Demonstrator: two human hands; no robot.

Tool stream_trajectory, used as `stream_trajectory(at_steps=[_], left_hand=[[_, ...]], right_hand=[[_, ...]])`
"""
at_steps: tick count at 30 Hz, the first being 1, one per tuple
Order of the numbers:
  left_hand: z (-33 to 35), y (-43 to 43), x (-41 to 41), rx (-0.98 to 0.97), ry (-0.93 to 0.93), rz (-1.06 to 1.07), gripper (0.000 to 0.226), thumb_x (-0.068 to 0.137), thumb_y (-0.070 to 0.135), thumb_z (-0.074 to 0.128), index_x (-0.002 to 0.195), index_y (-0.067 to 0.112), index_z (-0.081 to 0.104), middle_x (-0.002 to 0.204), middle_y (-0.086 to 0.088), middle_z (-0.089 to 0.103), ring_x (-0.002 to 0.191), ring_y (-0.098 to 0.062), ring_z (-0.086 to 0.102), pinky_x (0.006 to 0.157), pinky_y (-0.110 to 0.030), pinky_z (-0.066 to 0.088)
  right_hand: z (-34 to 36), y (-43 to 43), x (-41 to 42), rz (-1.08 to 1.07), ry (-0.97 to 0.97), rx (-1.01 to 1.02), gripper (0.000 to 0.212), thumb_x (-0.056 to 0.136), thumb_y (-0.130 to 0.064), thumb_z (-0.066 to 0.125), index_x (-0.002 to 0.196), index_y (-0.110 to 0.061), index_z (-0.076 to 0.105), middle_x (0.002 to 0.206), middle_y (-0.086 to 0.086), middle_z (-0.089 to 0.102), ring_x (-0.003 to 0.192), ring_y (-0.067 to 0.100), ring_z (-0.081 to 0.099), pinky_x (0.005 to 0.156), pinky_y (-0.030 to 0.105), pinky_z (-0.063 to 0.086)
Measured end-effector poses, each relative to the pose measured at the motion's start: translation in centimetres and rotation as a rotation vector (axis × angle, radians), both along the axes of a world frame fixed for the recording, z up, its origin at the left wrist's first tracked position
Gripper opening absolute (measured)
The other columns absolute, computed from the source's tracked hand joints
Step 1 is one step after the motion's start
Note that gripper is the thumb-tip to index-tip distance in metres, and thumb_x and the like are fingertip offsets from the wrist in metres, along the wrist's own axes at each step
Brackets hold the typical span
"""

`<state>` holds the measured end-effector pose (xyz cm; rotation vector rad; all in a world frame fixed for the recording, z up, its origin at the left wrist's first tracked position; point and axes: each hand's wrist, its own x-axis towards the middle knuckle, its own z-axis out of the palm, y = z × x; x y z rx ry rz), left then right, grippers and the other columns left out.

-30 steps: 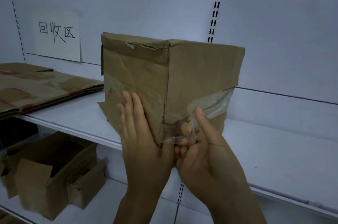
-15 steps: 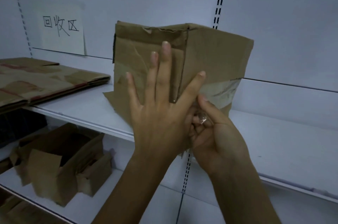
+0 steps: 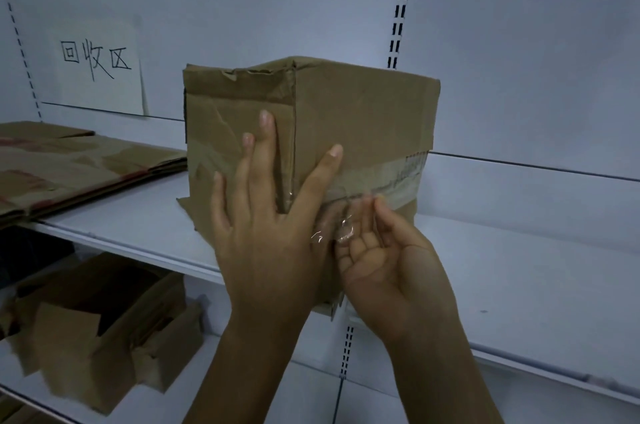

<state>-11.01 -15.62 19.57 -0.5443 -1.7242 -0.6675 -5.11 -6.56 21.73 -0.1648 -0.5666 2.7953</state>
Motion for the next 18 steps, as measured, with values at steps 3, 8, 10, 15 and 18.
stream_trajectory(at_steps=[3,8,10,15,18], left_hand=[[0.0,-0.3,0.0,0.002,-0.01,0.025,0.046,0.093,0.054,0.045,0.136,0.037,0.04,0.152,-0.018,0.029,0.139,-0.032,0.031,0.107,-0.061,0.026],[0.1,-0.9,-0.3,0.054,0.013,0.065,0.041,0.093,0.043,0.055,0.132,0.035,0.043,0.15,-0.019,0.032,0.137,-0.032,0.035,0.108,-0.059,0.023],[0.2,-1.1,-0.5,0.08,0.011,0.07,0.038,0.093,0.036,0.056,0.129,0.033,0.044,0.15,-0.018,0.034,0.135,-0.031,0.036,0.108,-0.057,0.022],[0.3,-1.6,-0.8,0.12,-0.017,0.035,0.032,0.094,0.037,0.05,0.125,0.033,0.049,0.148,-0.013,0.038,0.13,-0.03,0.042,0.107,-0.055,0.027],[0.0,-1.9,-0.8,0.13,-0.011,-0.014,0.041,0.091,0.029,0.059,0.129,0.032,0.046,0.148,-0.012,0.037,0.126,-0.031,0.044,0.097,-0.058,0.038]], right_hand=[[0.1,0.0,0.1,0.022,-0.024,0.001,0.033,0.081,-0.011,0.061,0.114,-0.006,0.064,0.098,0.008,0.071,0.099,0.019,0.068,0.091,0.033,0.053],[0.4,-0.7,-0.1,0.11,0.016,-0.066,0.036,0.073,-0.025,0.069,0.103,-0.006,0.067,0.094,0.008,0.071,0.097,0.019,0.067,0.099,0.033,0.046],[0.5,-1.0,-0.3,0.12,0.031,-0.068,0.037,0.071,-0.028,0.07,0.102,-0.007,0.068,0.094,0.008,0.071,0.097,0.019,0.065,0.095,0.031,0.048],[0.3,-1.4,-0.7,0.166,0.106,0.0,0.043,0.07,-0.034,0.069,0.106,-0.012,0.074,0.112,0.009,0.061,0.1,0.016,0.054,0.073,0.026,0.05],[0.3,-1.6,-0.6,0.157,0.138,-0.011,0.048,0.074,-0.036,0.065,0.114,-0.01,0.068,0.105,0.012,0.07,0.098,0.021,0.066,0.081,0.033,0.055]])
